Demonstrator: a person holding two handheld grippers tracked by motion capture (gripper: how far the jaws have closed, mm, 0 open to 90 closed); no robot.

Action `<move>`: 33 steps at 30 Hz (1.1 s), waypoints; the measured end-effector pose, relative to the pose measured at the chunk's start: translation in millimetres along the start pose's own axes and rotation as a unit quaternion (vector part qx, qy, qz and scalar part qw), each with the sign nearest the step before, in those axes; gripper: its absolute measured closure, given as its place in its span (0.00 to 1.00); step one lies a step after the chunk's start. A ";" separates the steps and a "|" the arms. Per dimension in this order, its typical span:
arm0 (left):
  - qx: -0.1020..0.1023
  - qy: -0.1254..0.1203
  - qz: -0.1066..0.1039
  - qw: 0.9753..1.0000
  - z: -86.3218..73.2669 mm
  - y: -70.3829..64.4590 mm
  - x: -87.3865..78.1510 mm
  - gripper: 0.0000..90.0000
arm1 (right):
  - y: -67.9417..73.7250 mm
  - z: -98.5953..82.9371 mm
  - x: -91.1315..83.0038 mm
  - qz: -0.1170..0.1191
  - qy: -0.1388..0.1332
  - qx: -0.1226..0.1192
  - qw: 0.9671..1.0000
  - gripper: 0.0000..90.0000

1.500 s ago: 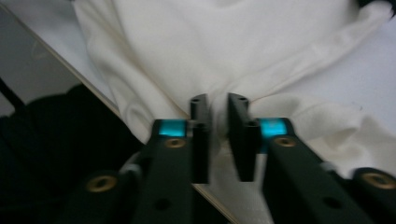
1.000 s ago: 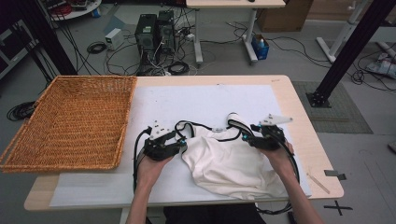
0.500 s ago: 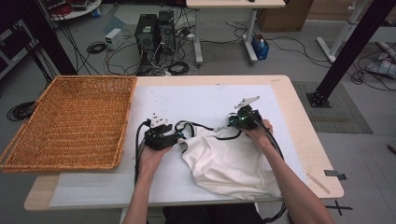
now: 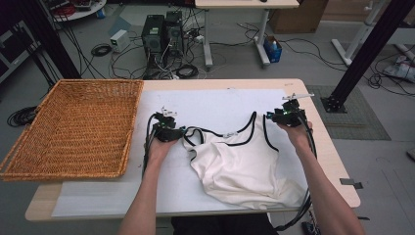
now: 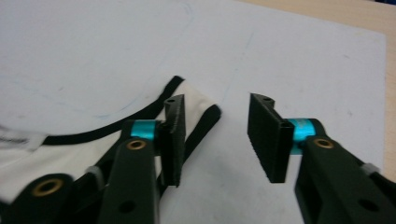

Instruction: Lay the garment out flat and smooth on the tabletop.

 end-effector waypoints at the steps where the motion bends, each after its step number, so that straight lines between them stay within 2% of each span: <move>1: 0.005 -0.001 -0.005 1.000 0.6 -3.2 2.5 0.60 | 3.5 -2.9 -3.9 0.004 -0.003 -0.006 1.000 0.59; 4: 0.038 -0.012 -0.020 0.999 5.8 -16.5 6.8 0.60 | 15.0 -10.2 -12.6 0.012 -0.010 -0.029 0.999 0.56; 7: 0.074 -0.022 -0.041 0.996 9.1 -29.0 10.7 0.63 | 25.1 -16.6 -17.7 0.026 -0.013 -0.039 0.999 0.50; 9: 0.078 -0.020 -0.042 0.996 9.0 -30.0 14.3 0.69 | 30.3 -20.7 -20.6 0.026 -0.015 -0.046 0.998 0.49; 11: 0.079 -0.021 -0.054 0.995 9.0 -31.3 18.4 0.73 | 33.9 -25.5 -23.2 0.028 -0.016 -0.049 0.998 0.48; 13: 0.088 -0.021 -0.064 0.994 11.2 -33.2 19.7 0.85 | 35.9 -29.7 -24.8 0.030 -0.012 -0.050 0.998 0.48; 14: 0.091 -0.021 -0.059 0.994 13.5 -33.9 19.0 0.93 | 35.8 -31.7 -25.8 0.029 -0.011 -0.050 0.998 0.48; 15: 0.089 -0.032 -0.046 0.994 16.4 -32.5 16.6 0.97 | 35.2 -33.3 -27.2 0.027 -0.010 -0.048 0.998 0.48; 17: 0.066 -0.070 -0.021 0.995 24.9 -23.3 9.6 0.99 | 33.7 -35.6 -31.1 0.030 -0.012 -0.040 0.999 0.48; 20: 0.031 -0.083 0.010 0.996 43.4 -4.6 4.7 0.99 | 32.5 -36.1 -34.2 0.032 -0.015 -0.039 0.999 0.48; 24: 0.020 -0.084 0.038 0.996 61.1 8.6 5.3 0.97 | 32.2 -36.8 -34.0 0.027 -0.010 -0.038 0.999 0.47; 26: -0.001 -0.087 0.035 0.996 61.2 10.6 2.6 0.70 | 31.3 -39.2 -34.5 0.024 -0.007 -0.035 0.999 0.46; 27: -0.008 -0.080 0.028 0.996 59.7 10.3 -0.2 0.65 | 30.7 -41.4 -35.5 0.023 -0.007 -0.033 0.999 0.45; 30: -0.001 -0.065 0.014 0.998 47.8 3.1 -13.8 0.60 | 28.8 -52.4 -40.8 0.019 -0.005 -0.020 1.000 0.44; 33: -0.004 -0.081 -0.009 0.997 24.3 -14.6 -32.3 0.60 | 29.7 -68.8 -48.8 0.019 -0.003 -0.015 1.000 0.45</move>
Point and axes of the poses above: each handheld gripper's, and its own axes: x roughly forward along the jaws, z roughly out of its top, y roughly to its left, the point moved 1 cm from there along x, roughly forward along the jaws, and after that the axes turned 6 degrees about x, right-handed, at the moved point
